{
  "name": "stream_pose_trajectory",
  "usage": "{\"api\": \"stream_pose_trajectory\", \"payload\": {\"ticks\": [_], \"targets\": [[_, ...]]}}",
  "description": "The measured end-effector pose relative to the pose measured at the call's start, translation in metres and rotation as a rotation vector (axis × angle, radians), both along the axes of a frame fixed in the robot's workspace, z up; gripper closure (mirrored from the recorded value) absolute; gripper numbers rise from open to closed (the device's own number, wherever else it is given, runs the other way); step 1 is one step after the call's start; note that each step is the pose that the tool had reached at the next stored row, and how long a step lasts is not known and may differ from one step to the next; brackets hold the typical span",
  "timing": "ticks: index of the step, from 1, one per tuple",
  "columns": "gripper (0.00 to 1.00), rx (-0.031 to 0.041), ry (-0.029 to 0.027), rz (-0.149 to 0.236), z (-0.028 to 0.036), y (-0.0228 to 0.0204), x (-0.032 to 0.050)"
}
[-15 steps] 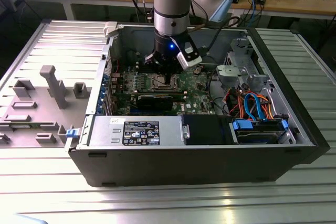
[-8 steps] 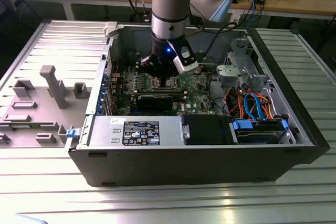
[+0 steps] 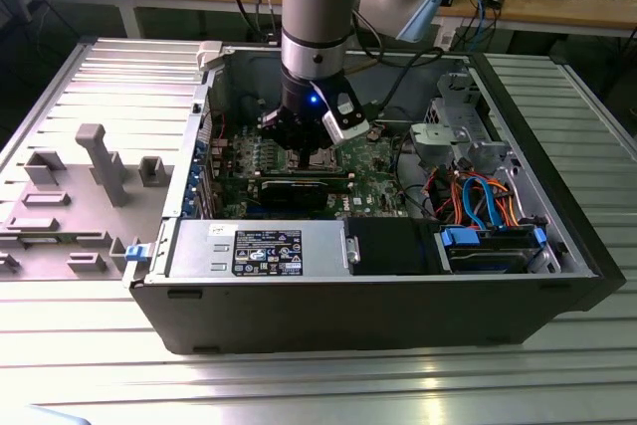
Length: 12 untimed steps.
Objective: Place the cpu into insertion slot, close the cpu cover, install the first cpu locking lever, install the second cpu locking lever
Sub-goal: 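Install the second cpu locking lever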
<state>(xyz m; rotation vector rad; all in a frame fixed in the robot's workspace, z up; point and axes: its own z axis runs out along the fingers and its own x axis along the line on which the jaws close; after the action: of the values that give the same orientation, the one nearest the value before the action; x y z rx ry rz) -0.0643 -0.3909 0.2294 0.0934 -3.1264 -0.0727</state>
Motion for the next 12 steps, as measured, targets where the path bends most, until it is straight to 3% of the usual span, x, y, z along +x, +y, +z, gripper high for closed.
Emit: {"api": "stream_pose_trajectory", "payload": {"ticks": [9,10,12], "targets": [[0.89,0.0000,0.0009,0.000,-0.0001,0.0000,0.0001],[0.89,0.0002,0.0053,0.000,-0.0002,0.0000,0.0003],[0.89,0.0028,0.0311,0.001,-0.0009,-0.0003,0.0002]]}}
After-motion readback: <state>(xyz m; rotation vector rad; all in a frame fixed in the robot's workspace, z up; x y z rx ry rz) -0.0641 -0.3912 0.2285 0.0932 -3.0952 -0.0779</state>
